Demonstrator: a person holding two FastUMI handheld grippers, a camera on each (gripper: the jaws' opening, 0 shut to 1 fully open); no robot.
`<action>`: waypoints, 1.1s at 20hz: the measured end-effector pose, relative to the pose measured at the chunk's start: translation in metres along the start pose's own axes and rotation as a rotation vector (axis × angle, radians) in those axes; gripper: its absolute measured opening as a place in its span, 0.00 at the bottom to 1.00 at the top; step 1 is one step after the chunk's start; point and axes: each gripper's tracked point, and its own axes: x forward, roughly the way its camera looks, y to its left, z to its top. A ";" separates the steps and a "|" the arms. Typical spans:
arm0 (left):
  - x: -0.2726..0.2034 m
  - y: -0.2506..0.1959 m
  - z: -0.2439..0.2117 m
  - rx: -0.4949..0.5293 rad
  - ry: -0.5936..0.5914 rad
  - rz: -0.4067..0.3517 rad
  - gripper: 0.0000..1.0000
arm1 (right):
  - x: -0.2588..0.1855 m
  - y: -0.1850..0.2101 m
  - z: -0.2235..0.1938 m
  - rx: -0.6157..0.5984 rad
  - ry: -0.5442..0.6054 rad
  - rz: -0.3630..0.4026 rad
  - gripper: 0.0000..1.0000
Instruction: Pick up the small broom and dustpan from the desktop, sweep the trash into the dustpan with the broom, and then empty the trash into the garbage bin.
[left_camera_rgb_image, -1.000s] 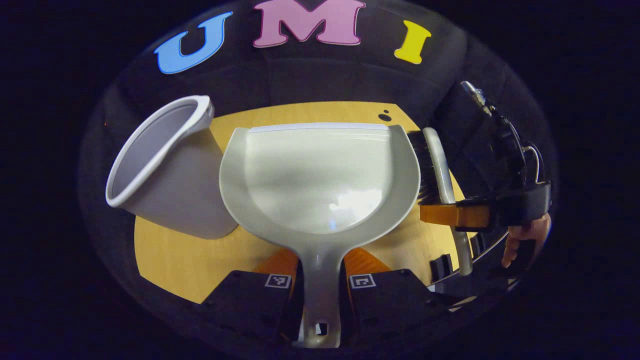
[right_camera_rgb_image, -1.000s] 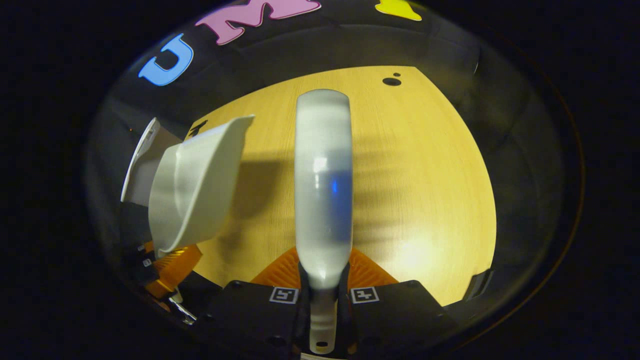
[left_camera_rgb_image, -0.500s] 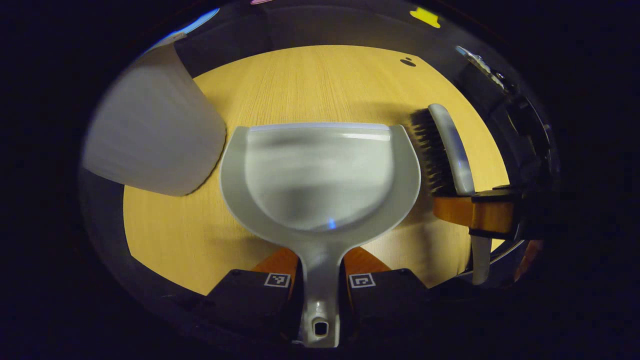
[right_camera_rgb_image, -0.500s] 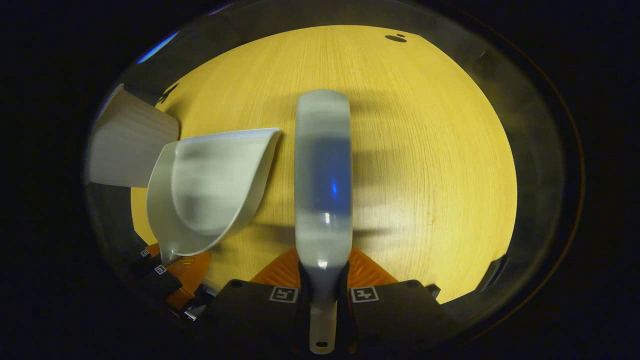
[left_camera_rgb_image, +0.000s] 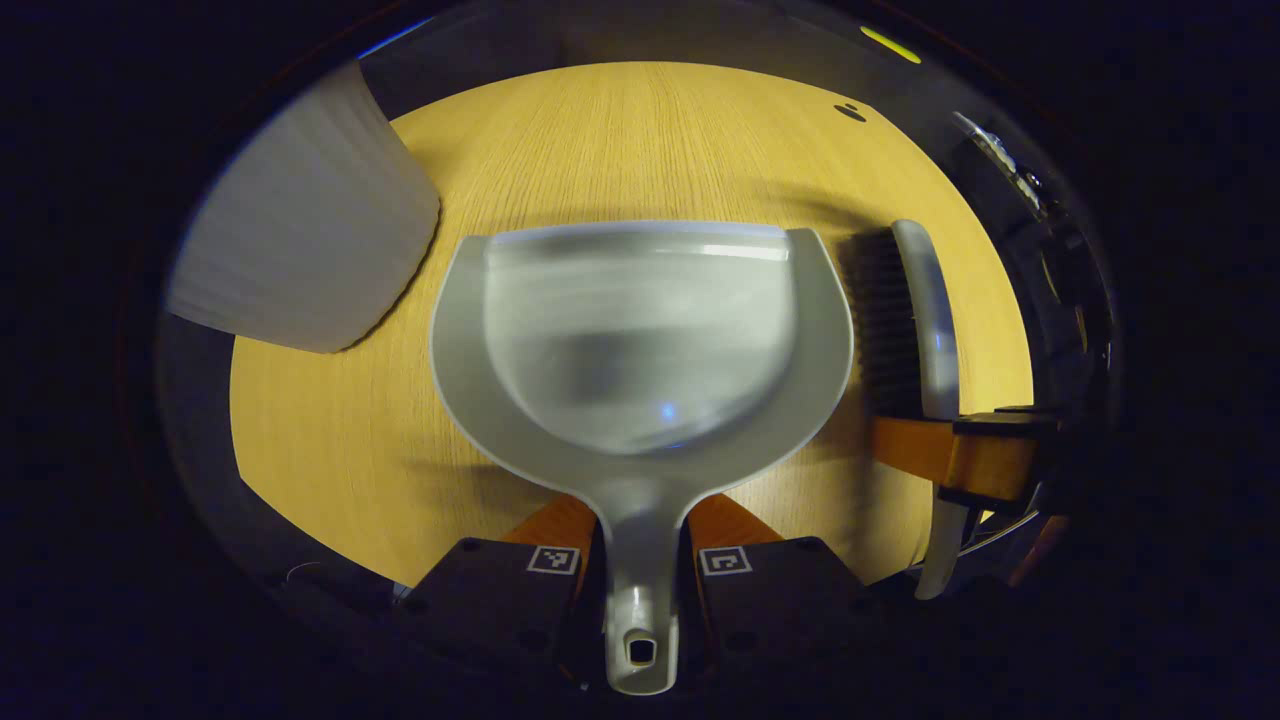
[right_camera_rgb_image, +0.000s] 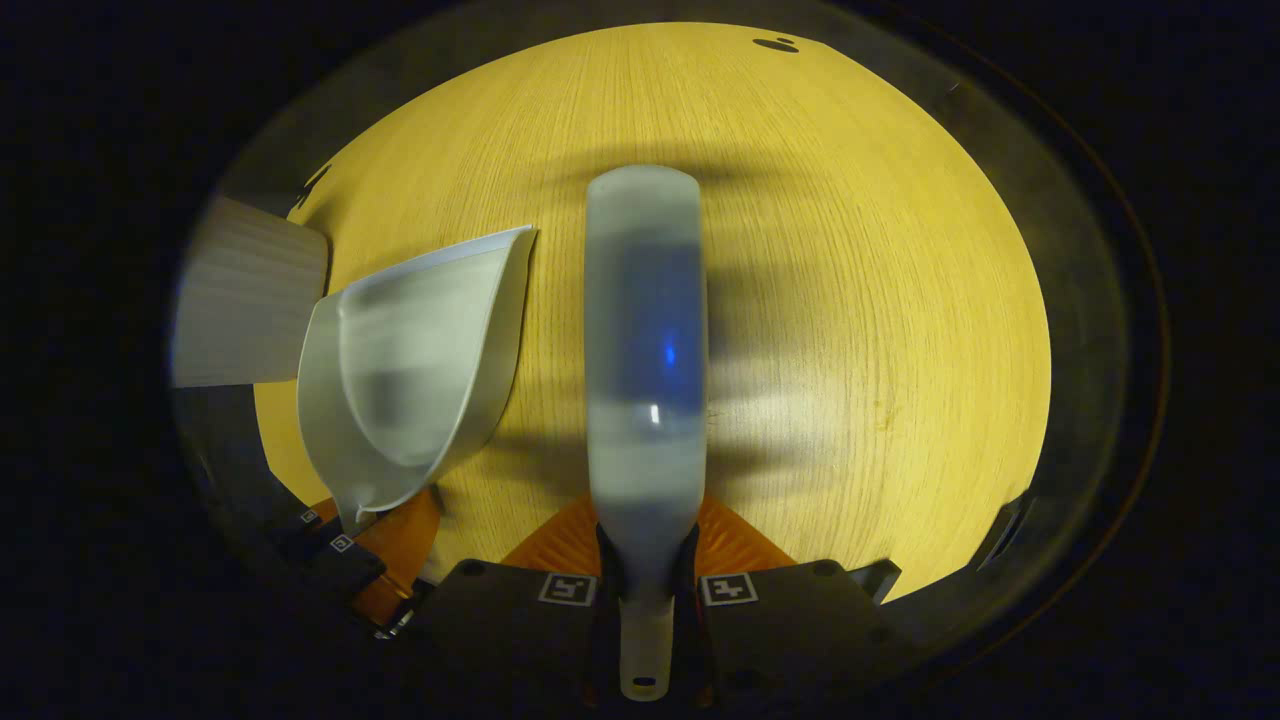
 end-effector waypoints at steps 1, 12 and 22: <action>0.007 0.000 0.007 0.008 -0.014 -0.002 0.29 | -0.001 -0.002 0.001 -0.007 -0.002 -0.001 0.26; -0.010 -0.003 0.000 0.103 -0.041 0.036 0.82 | -0.005 0.004 -0.008 -0.060 -0.020 -0.015 0.87; -0.072 0.004 -0.016 0.262 -0.294 -0.016 0.84 | -0.076 -0.003 -0.008 0.038 -0.320 0.078 0.87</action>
